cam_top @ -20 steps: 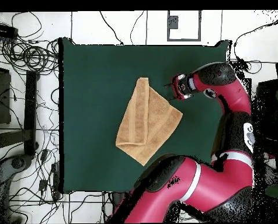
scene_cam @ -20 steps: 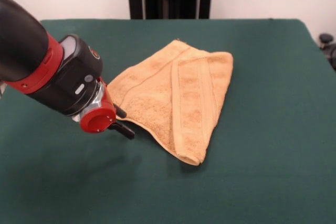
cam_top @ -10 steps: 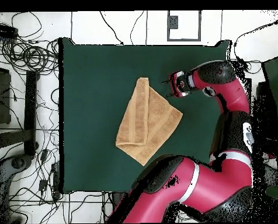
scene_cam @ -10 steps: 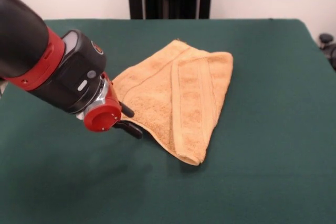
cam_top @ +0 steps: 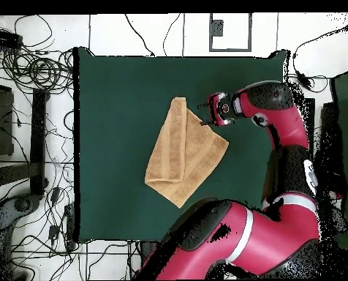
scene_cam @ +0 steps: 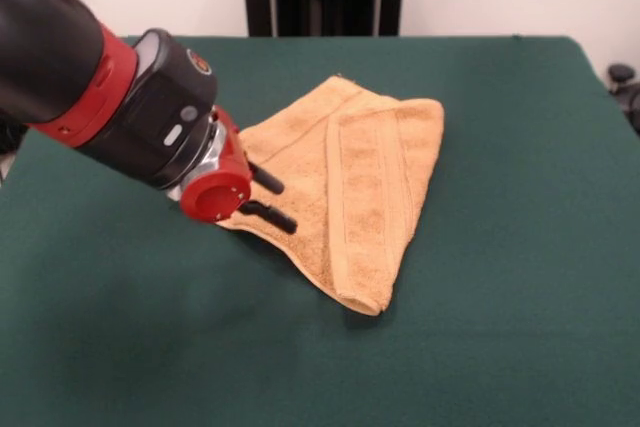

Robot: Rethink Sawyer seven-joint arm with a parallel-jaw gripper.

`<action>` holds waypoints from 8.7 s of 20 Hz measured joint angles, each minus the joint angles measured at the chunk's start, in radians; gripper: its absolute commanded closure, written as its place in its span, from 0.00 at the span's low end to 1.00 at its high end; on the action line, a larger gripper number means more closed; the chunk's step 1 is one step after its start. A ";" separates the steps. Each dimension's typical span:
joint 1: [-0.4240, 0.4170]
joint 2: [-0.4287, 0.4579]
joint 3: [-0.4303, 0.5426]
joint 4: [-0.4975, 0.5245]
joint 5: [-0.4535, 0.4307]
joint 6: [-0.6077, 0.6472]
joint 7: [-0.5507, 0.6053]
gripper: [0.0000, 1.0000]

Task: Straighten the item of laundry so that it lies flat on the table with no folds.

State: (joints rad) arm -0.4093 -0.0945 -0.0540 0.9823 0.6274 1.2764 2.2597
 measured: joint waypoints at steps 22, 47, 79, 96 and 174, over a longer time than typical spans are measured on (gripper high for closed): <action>-0.011 -0.084 0.006 0.293 -0.102 -0.209 0.000 0.00; 0.020 -0.063 -0.011 0.199 -0.280 -0.312 0.000 0.00; 0.138 0.114 -0.218 -0.350 -0.842 -0.710 0.000 0.00; -0.201 0.157 0.153 -0.430 -0.403 -0.188 0.000 0.00; 0.030 0.090 -0.110 -0.455 -0.843 -0.521 -0.002 0.00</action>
State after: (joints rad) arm -0.3797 -0.0046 -0.1635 0.5276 -0.2155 0.7555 2.2579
